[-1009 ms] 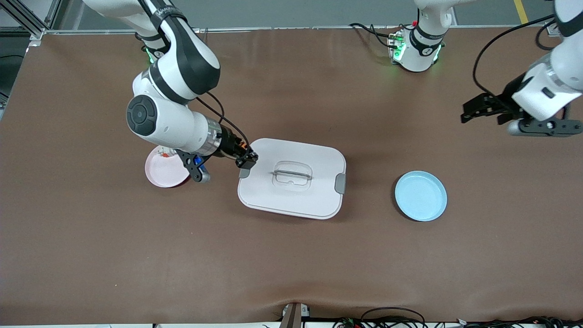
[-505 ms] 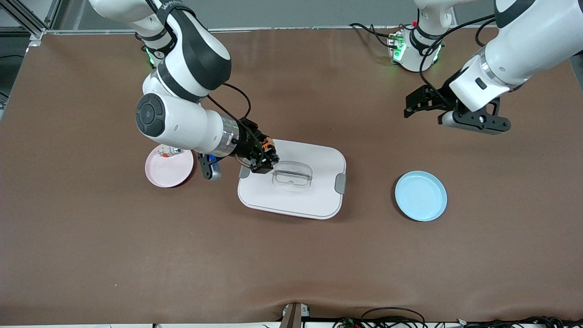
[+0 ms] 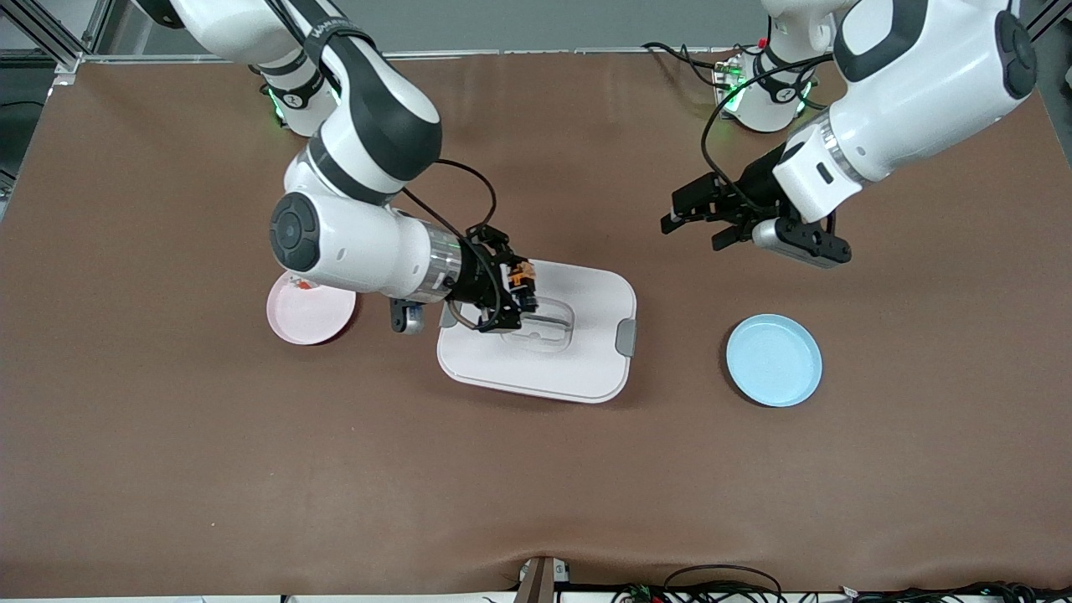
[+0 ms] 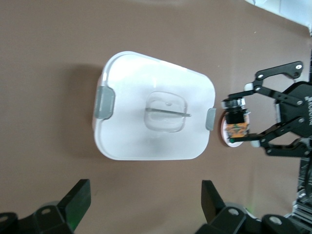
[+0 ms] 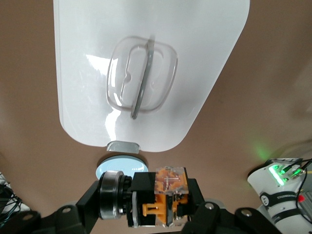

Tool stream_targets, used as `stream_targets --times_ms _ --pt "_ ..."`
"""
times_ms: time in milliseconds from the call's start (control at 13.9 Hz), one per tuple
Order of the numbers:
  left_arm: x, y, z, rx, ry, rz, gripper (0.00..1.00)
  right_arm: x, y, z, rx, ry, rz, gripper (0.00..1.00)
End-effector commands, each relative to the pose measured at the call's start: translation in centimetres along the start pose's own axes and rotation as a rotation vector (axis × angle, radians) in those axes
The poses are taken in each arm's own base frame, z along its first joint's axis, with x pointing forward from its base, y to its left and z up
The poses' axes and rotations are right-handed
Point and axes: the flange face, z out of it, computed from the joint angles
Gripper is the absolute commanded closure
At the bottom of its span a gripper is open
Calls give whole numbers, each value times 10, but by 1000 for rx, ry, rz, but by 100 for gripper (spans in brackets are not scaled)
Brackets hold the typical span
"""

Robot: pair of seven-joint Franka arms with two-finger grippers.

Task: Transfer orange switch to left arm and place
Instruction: 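Carry the switch over the white box while the left gripper approaches, then grasp the switch with the left gripper while the right gripper holds it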

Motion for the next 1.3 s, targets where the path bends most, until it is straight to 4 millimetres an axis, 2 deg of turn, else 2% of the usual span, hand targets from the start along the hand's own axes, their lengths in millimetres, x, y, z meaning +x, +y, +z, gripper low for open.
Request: stream_targets --times_ms 0,144,361,505,649,865,1226 --pt "7 2 8 -38 -8 -17 0 -30 3 9 39 -41 38 100" --pt "18 15 21 -75 -37 3 0 -48 9 17 78 -64 43 100" --pt "25 22 26 -98 -48 14 1 -64 13 24 125 -94 75 100" --pt "27 19 35 -114 -67 -1 7 -74 17 33 148 -113 94 100" --pt "28 27 31 -162 -69 -13 13 -80 19 39 167 -127 95 100" --pt "33 23 41 -171 -73 -12 17 -90 21 41 185 -147 103 100" --pt "41 21 59 -182 -47 12 26 -98 23 32 187 -180 104 100"
